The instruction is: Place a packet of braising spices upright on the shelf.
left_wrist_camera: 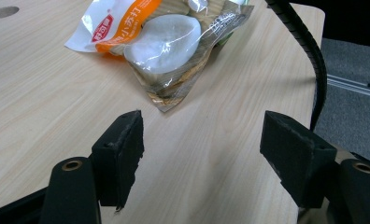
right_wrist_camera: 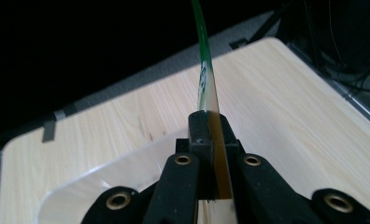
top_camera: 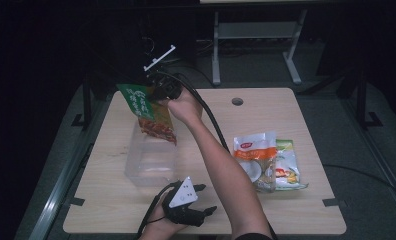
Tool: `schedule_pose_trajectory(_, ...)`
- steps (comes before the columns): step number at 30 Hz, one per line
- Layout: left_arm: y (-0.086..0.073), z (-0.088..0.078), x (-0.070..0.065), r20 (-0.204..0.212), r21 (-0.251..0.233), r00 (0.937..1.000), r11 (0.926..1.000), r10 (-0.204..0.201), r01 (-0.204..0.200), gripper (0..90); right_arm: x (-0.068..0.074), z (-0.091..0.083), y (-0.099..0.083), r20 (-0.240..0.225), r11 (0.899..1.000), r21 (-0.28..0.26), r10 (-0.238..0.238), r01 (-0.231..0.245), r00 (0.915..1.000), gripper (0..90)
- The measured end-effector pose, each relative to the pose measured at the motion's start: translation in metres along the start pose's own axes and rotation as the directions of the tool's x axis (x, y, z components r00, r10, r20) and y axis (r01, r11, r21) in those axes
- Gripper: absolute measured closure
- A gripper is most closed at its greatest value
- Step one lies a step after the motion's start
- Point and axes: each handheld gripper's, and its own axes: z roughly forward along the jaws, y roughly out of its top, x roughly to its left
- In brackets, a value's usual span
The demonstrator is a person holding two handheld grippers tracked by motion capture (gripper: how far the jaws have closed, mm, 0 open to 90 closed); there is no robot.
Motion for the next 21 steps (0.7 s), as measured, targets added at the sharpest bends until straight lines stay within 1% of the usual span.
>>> schedule_pose_trajectory(2,0.0,0.0,0.0,0.001,0.001,1.0,1.0,0.0,0.0,29.9,0.001,0.007,-0.002,0.016,0.999,0.034,-0.032,0.031,0.9994,89.7)
schedule_pose_trajectory(3,0.0,0.0,0.0,-0.001,0.001,1.0,1.0,0.0,0.0,29.9,0.001,0.014,-0.005,0.027,0.996,0.057,-0.064,0.062,0.9976,89.7)
schedule_pose_trajectory(5,0.0,-0.001,0.0,-0.001,0.0,1.0,1.0,-0.002,0.002,29.9,0.001,0.017,-0.007,0.025,0.996,0.063,-0.066,0.064,0.9975,89.6)
schedule_pose_trajectory(6,0.0,0.0,-0.001,-0.001,-0.01,1.0,0.9999,-0.008,0.008,29.9,0.0,0.019,-0.008,0.017,0.996,0.057,-0.063,0.062,0.9978,89.6)
schedule_pose_trajectory(7,0.0,0.0,0.0,-0.002,-0.009,1.0,0.9999,-0.005,0.005,29.9,-0.001,0.019,-0.01,0.007,0.997,0.049,-0.056,0.056,0.9984,89.6)
schedule_pose_trajectory(9,0.0,0.0,0.0,-0.002,-0.007,1.0,1.0,-0.006,0.006,29.9,-0.003,0.018,-0.011,-0.003,0.997,0.05,-0.057,0.057,0.9984,89.5)
schedule_pose_trajectory(10,0.0,0.0,0.001,-0.002,-0.002,1.0,1.0,0.002,-0.002,29.9,-0.004,0.017,-0.012,0.003,0.997,0.052,-0.063,0.063,0.998,89.4)
schedule_pose_trajectory(11,0.0,0.001,0.0,0.0,0.0,1.0,1.0,-0.001,0.001,29.9,-0.005,0.016,-0.014,-0.001,0.996,0.055,-0.063,0.063,0.998,89.4)
schedule_pose_trajectory(14,0.0,0.002,-0.001,0.001,0.004,1.0,1.0,0.008,-0.008,29.9,-0.008,0.013,-0.017,0.003,0.998,0.04,-0.041,0.04,0.9992,89.0)
schedule_pose_trajectory(15,0.0,0.002,-0.001,0.004,0.008,0.9999,0.9999,0.01,-0.01,30.0,-0.01,0.011,-0.018,0.005,0.998,0.047,-0.043,0.043,0.9991,85.8)
schedule_pose_trajectory(16,0.0,0.002,-0.001,0.001,0.011,0.9998,0.9998,0.018,-0.018,30.0,-0.01,0.011,-0.018,0.005,0.998,0.047,-0.043,0.043,0.9991,85.8)
schedule_pose_trajectory(17,0.0,0.002,-0.002,0.001,0.011,0.9999,0.9998,0.016,-0.016,29.9,-0.009,0.011,-0.018,0.014,0.998,0.055,-0.039,0.039,0.9991,81.1)
schedule_pose_trajectory(18,0.0,0.002,-0.002,0.002,0.011,0.9999,0.9998,0.015,-0.015,30.0,-0.009,0.011,-0.019,0.028,0.997,0.062,-0.04,0.038,0.9988,78.3)
schedule_pose_trajectory(19,0.0,0.003,-0.002,0.004,0.006,1.0,1.0,0.007,-0.007,29.9,-0.009,0.009,-0.019,0.025,0.997,0.065,-0.048,0.046,0.9985,76.8)
schedule_pose_trajectory(21,0.0,0.004,-0.002,0.008,0.008,1.0,1.0,-0.001,0.001,29.9,-0.008,0.004,-0.02,0.038,0.998,0.053,-0.041,0.039,0.9984,72.3)
